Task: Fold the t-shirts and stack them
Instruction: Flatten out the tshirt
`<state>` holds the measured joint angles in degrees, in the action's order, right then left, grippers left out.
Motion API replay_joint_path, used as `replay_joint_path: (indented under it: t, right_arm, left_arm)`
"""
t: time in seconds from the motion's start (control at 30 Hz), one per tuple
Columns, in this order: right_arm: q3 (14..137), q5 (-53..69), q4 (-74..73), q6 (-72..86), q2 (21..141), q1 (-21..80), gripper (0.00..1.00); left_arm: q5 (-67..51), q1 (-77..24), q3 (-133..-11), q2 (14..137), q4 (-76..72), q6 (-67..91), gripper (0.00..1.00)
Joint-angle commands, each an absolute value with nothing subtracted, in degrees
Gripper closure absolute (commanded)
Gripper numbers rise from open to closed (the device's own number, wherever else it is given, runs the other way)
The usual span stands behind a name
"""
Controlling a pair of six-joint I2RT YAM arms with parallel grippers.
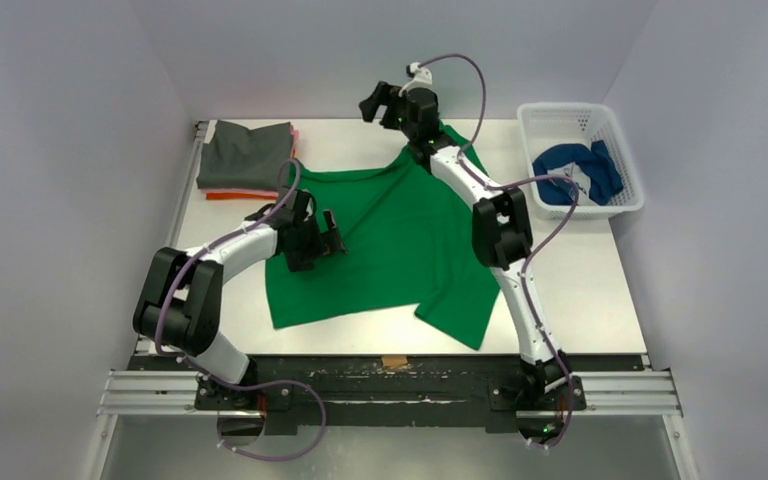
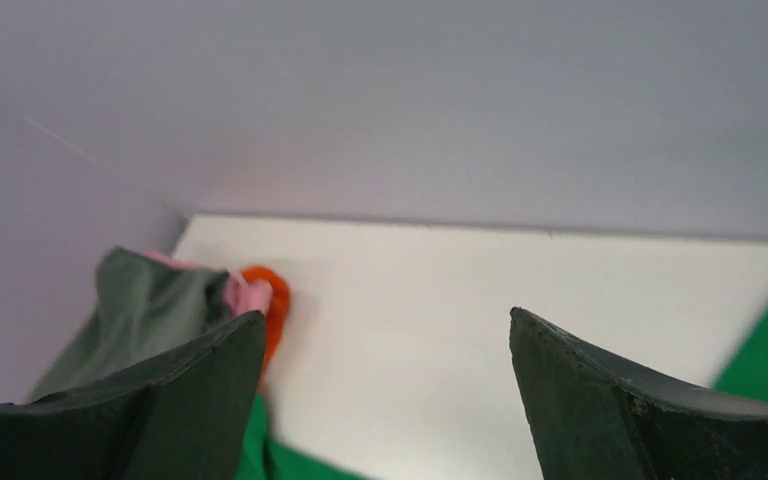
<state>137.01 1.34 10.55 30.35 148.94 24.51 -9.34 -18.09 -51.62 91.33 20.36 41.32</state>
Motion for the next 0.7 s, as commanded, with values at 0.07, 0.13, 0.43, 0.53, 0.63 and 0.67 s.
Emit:
replay_joint_path:
  t: [0.07, 0.13, 0.43, 0.53, 0.63, 0.67]
  right_arm:
    - [105.6, 0.9, 4.5, 24.1, 125.8, 22.4, 0.1]
    - [96.4, 0.1, 1.3, 23.5, 118.6, 22.5, 0.11]
    - [67.6, 1.4, -3.0, 27.1, 104.7, 22.4, 0.14]
    - [63.3, 1.2, -3.4, 29.0, 104.4, 22.4, 0.15]
    - [58.8, -0.7, -4.4, 30.2, 103.0, 22.4, 0.15]
    - [56.1, -1.4, -4.6, 30.8, 101.9, 22.4, 0.16]
  left_arm:
    - [-7.7, -18.2, -51.2, 89.0, 22.2, 40.0, 0.0]
    - [-8.5, -18.3, -51.2, 89.7, 21.0, 40.0, 0.0]
    - [-11.1, -18.3, -51.0, 93.6, 17.0, 40.5, 0.0]
    - [-12.7, -18.3, -49.6, 93.6, 15.8, 41.1, 0.0]
    - [-13.0, -18.3, -47.0, 92.1, 15.2, 41.9, 0.0]
    - [-13.3, -18.3, -46.0, 91.7, 15.0, 42.1, 0.0]
